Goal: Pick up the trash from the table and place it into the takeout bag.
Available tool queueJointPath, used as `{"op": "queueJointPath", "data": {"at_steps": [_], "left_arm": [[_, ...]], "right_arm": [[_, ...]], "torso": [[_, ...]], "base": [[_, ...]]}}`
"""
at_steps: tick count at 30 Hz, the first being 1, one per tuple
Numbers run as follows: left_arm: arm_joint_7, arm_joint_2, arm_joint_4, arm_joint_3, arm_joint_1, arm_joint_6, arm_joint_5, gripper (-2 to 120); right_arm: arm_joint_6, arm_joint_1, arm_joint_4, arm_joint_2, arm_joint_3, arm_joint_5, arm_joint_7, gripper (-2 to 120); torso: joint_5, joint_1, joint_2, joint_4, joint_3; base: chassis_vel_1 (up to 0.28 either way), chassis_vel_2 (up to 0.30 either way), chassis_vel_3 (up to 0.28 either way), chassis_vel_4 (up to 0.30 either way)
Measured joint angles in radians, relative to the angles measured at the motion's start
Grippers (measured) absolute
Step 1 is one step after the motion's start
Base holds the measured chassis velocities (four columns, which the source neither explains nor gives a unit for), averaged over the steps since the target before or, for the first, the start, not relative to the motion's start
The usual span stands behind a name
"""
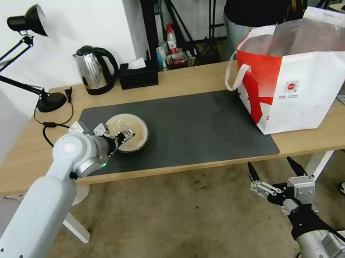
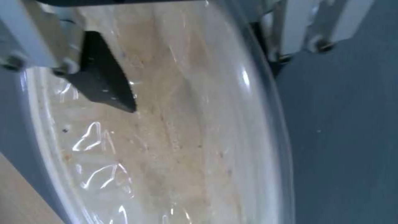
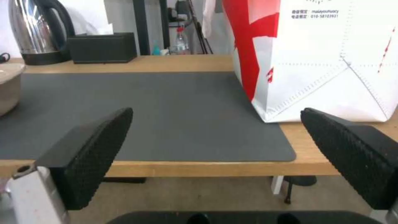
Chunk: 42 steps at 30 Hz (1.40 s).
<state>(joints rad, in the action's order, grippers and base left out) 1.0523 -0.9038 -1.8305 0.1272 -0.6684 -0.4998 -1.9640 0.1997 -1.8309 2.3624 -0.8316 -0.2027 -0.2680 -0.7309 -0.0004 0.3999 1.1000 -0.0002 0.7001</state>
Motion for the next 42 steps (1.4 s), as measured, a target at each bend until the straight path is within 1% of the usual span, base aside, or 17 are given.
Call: {"op": "queueJointPath", "data": {"at_steps": [2,3,5,7,8,12,13,17,18,19,30,33,34,38,39,42], "left_arm": [[-0.008,0.001,-0.014,0.005,-0.012,0.003,0.0,48],[-0.008,0.001,-0.014,0.005,-0.012,0.003,0.0,48],[-0.022,0.004,-0.022,0.007,-0.016,0.01,0.004,40],[-0.029,0.008,-0.027,0.009,-0.016,0.018,0.007,31],[-0.029,0.008,-0.027,0.009,-0.016,0.018,0.007,31],[-0.037,0.009,-0.032,0.01,-0.014,0.023,0.009,15],[-0.037,0.009,-0.032,0.01,-0.014,0.023,0.009,15],[-0.046,0.008,-0.038,0.009,-0.007,0.028,0.01,3],[-0.046,0.008,-0.038,0.009,-0.007,0.028,0.01,3],[-0.05,0.01,-0.039,0.008,-0.004,0.029,0.011,0],[-0.085,0.032,-0.054,-0.013,0.043,0.06,0.013,0],[-0.124,0.037,-0.056,-0.026,0.074,0.074,0.014,0],[-0.124,0.037,-0.056,-0.026,0.074,0.074,0.014,0],[-0.193,0.045,-0.036,-0.064,0.164,0.103,0.025,0],[-0.193,0.045,-0.036,-0.064,0.164,0.103,0.025,0],[-0.246,0.046,-0.015,-0.123,0.27,0.124,0.028,0]], "right_arm": [[0.0,0.0,0.0,0.0,0.0,0.0,0.0,100],[0.0,0.0,0.0,0.0,0.0,0.0,0.0,100],[0.0,0.0,0.0,0.0,0.0,0.0,0.0,100],[0.0,0.0,0.0,0.0,0.0,0.0,0.0,100],[0.0,0.0,0.0,0.0,0.0,0.0,0.0,100],[0.0,0.0,0.0,0.0,0.0,0.0,0.0,100],[0.0,0.0,0.0,0.0,0.0,0.0,0.0,100],[0.0,0.0,0.0,0.0,0.0,0.0,0.0,100],[0.0,0.0,0.0,0.0,0.0,0.0,0.0,100],[0.0,0.0,0.0,0.0,0.0,0.0,0.0,100],[0.0,0.0,0.0,0.0,0.0,0.0,0.0,100],[0.0,0.0,0.0,0.0,0.0,0.0,0.0,100],[0.0,0.0,0.0,0.0,0.0,0.0,0.0,100],[0.0,0.0,0.0,0.0,0.0,0.0,0.0,100],[0.0,0.0,0.0,0.0,0.0,0.0,0.0,100],[0.0,0.0,0.0,0.0,0.0,0.0,0.0,100]], "torso": [[-0.0007,0.0,0.0,-0.0004,0.0],[-0.0007,0.0,0.0,-0.0004,0.0],[-0.0003,0.0,0.0,-0.0005,0.0],[0.0,0.0,0.0,-0.0001,0.0],[0.0,0.0,0.0,-0.0001,0.0],[0.0004,0.0,0.0,0.0001,0.0],[0.0004,0.0,0.0,0.0001,0.0],[0.0002,0.0,0.0,0.0002,0.0],[0.0002,0.0,0.0,0.0002,0.0],[0.0003,0.0,0.0,0.0002,0.0],[0.0003,0.0,0.0,0.0003,0.0],[0.0003,0.0,0.0,0.0003,0.0],[0.0003,0.0,0.0,0.0003,0.0],[0.0003,0.0,0.0,0.0003,0.0],[0.0003,0.0,0.0,0.0003,0.0],[0.0004,0.0,0.0,0.0003,0.0]], "base": [[0.0,0.0,0.0,0.0],[0.0,0.0,0.0,0.0],[0.0,0.0,0.0,0.0],[0.0,0.0,0.0,0.0],[0.0,0.0,0.0,0.0],[0.0,0.0,0.0,0.0],[0.0,0.0,0.0,0.0],[0.0,0.0,0.0,0.0],[0.0,0.0,0.0,0.0],[0.0,0.0,0.0,0.0],[0.0,0.0,0.0,0.0],[0.0,0.0,0.0,0.0],[0.0,0.0,0.0,0.0],[0.0,0.0,0.0,0.0],[0.0,0.0,0.0,0.0],[0.0,0.0,0.0,0.0]]}}
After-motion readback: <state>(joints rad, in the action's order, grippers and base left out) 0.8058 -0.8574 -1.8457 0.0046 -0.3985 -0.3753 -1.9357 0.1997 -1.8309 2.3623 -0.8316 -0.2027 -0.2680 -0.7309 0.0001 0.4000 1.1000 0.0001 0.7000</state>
